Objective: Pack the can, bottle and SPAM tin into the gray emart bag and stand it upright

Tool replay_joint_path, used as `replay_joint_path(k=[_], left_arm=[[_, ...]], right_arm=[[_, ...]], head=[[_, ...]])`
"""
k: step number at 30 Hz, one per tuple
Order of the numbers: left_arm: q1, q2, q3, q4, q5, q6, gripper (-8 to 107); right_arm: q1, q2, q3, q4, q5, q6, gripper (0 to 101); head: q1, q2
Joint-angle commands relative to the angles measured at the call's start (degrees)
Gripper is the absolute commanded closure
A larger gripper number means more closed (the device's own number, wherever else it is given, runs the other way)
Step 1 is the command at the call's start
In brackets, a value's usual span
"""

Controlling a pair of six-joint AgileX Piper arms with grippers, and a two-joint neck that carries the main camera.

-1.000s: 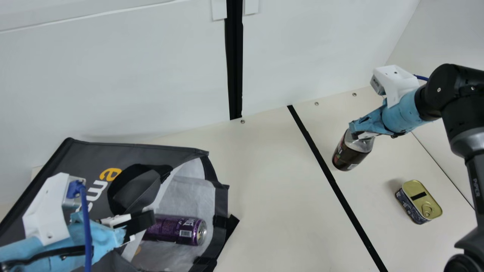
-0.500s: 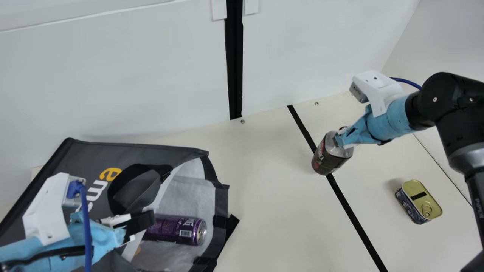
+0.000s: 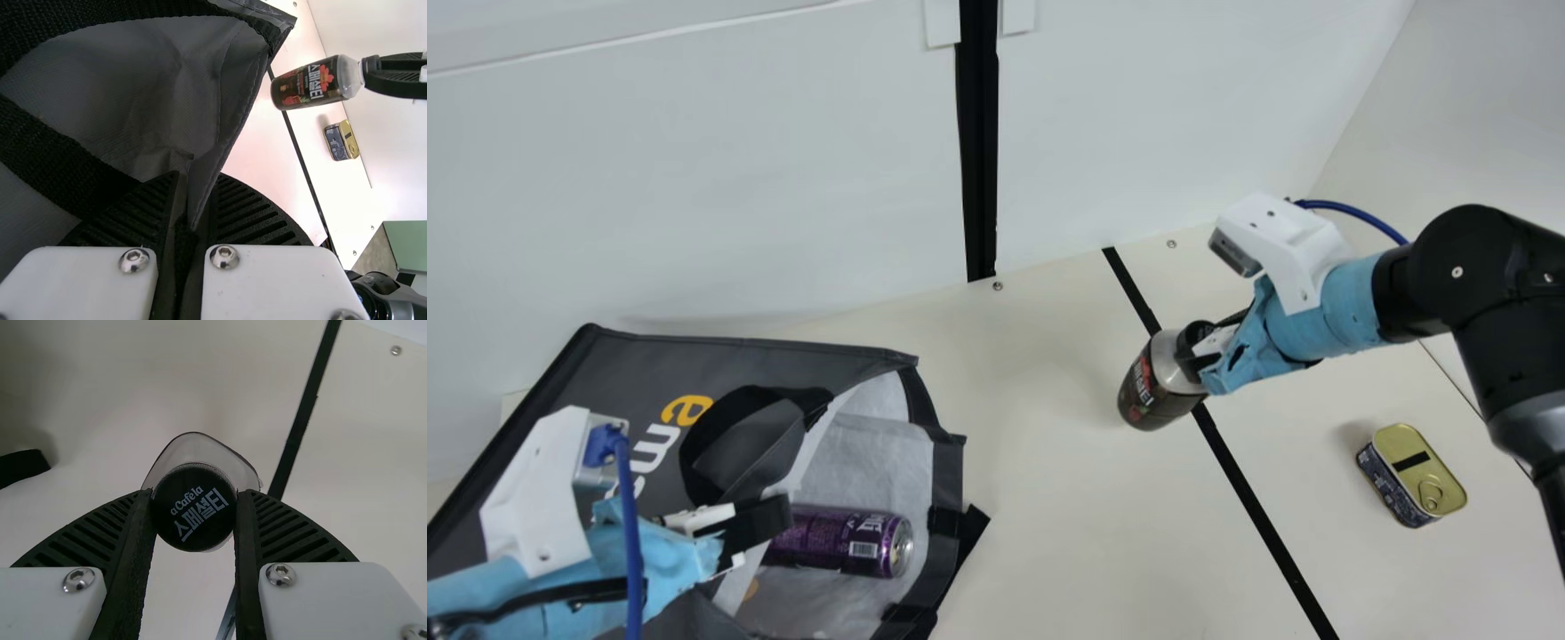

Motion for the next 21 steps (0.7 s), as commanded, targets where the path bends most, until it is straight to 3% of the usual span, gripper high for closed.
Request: replay_joint_path(k=[1, 21], left_arm=[[0.0, 0.0, 0.0, 0.0, 0.0, 0.0, 107], [0.0, 0.0, 0.0, 0.0, 0.0, 0.0, 107]], right_arm=[[0.4, -0.5, 1.4, 1.2, 0.1, -1.1, 101], [10.5, -7.5, 8.2, 5.1, 0.1, -6.4, 101]], head=[[-1.2, -0.1], [-1.2, -0.1]])
